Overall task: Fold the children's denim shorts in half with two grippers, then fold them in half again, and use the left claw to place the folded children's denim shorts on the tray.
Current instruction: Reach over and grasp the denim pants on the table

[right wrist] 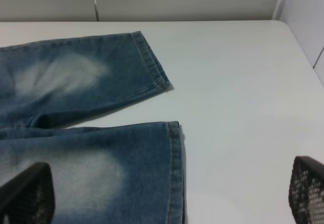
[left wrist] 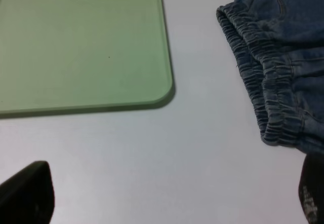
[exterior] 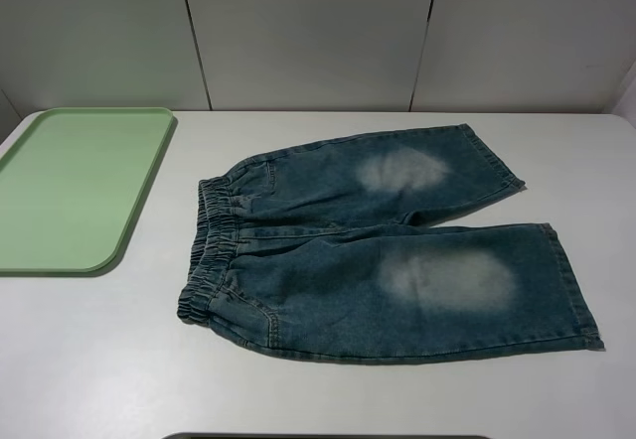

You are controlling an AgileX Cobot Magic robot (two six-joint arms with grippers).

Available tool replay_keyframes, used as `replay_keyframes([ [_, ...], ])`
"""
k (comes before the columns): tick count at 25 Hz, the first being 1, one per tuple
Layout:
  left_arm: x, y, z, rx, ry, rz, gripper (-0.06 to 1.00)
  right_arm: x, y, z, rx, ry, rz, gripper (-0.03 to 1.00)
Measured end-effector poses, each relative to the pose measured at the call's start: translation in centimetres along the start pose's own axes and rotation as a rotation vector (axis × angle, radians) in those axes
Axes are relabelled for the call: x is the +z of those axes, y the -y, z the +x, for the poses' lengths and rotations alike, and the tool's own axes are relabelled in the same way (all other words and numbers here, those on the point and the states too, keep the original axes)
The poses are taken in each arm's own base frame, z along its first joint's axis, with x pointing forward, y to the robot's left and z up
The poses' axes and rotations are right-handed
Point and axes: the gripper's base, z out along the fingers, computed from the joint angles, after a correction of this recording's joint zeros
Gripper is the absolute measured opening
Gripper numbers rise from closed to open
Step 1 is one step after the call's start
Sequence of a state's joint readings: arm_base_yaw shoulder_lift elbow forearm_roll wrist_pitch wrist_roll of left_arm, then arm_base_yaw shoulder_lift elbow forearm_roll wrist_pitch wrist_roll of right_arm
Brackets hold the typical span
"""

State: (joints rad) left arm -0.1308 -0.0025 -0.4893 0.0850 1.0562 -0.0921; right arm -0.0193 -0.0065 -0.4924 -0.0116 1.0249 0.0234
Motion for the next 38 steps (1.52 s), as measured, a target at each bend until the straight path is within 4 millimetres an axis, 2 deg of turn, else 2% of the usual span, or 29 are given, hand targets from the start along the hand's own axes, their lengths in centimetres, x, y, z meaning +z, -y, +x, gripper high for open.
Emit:
replay_keyframes([
  [38,0.0,0.0,0.0,0.0,0.0,0.0,0.96,0.0,0.0,0.0,0.0,0.0,0.0,0.7],
])
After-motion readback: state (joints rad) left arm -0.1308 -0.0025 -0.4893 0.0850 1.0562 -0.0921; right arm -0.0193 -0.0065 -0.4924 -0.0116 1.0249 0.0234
